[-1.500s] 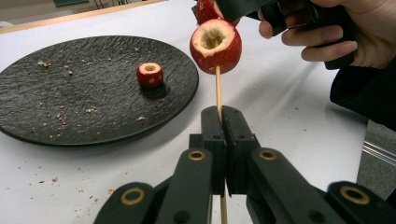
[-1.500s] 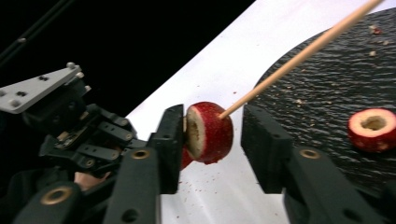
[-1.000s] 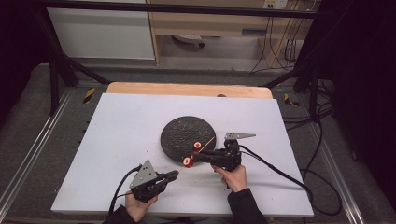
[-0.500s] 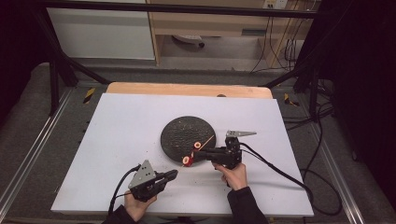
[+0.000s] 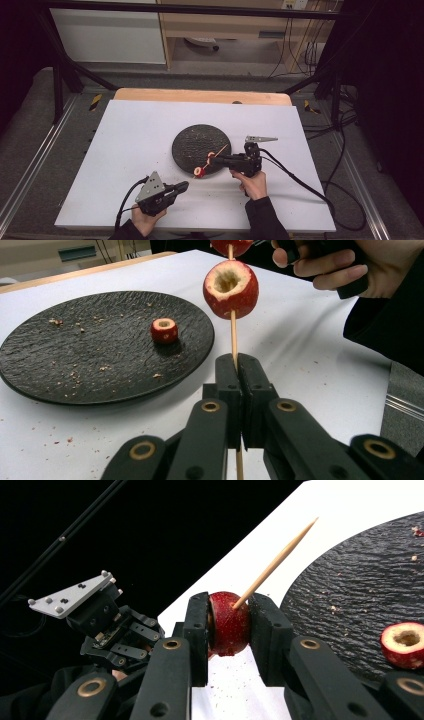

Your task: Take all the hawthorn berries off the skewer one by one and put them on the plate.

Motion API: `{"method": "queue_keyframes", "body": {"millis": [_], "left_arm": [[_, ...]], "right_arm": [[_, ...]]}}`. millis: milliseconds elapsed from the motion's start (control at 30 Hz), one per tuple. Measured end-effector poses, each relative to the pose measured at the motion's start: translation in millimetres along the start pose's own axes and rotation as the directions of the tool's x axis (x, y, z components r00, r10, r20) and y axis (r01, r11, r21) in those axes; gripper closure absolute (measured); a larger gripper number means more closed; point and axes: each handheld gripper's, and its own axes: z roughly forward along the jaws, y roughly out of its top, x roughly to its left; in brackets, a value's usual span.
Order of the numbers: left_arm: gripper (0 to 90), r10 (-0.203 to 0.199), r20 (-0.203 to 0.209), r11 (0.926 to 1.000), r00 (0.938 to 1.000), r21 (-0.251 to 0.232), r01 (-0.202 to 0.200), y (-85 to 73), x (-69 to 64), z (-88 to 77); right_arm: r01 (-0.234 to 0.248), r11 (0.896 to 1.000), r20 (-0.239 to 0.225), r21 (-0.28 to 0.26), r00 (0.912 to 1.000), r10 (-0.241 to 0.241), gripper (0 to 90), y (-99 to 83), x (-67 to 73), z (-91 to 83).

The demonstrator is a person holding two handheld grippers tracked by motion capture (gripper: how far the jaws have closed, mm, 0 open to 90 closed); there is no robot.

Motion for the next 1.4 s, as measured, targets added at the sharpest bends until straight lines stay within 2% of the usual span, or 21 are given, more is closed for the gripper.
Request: {"method": "queue_keyframes", "body": {"millis": [400,633,833,967,1133,1267,1400], "left_arm": [[88.3,0.009,-0.006,1.0000,0.9999,-0.004,-0.009,-1.2,2.6,-5.9],[88.2,0.012,-0.012,0.9999,0.9999,-0.001,-0.012,-1.7,4.1,-8.2],[88.2,0.016,-0.024,0.9999,0.9996,0.001,-0.016,-4.2,8.1,-13.9],[88.2,0.015,-0.025,0.9999,0.9996,0.000,-0.015,-4.4,9.7,-15.0],[88.2,0.005,-0.033,1.0000,0.9995,-0.005,-0.006,-4.2,12.0,-16.3],[88.1,-0.011,-0.049,0.9998,0.9987,-0.016,0.010,-3.5,17.3,-19.9],[88.2,-0.033,-0.066,0.9993,0.9973,-0.021,0.031,-3.5,23.9,-22.2]], "right_arm": [[0.004,0.999,0.009,-0.034,1.0000,-0.003,72.3,14.8,-1.7,-11.9],[-0.011,0.999,0.009,-0.046,0.9999,0.011,72.3,23.2,-5.3,-17.4],[-0.002,0.995,0.043,-0.101,0.9990,0.007,72.5,37.6,-6.3,-32.5],[0.001,0.992,0.089,-0.122,0.9960,0.010,72.6,48.2,-7.6,-44.5],[0.021,0.992,0.169,-0.126,0.9857,0.000,72.4,55.1,-11.4,-51.3],[0.036,0.993,0.224,-0.113,0.9745,-0.010,72.3,54.4,-14.8,-46.8],[0.036,0.996,0.269,-0.081,0.9629,-0.013,72.2,50.2,-22.6,-30.4]]}}
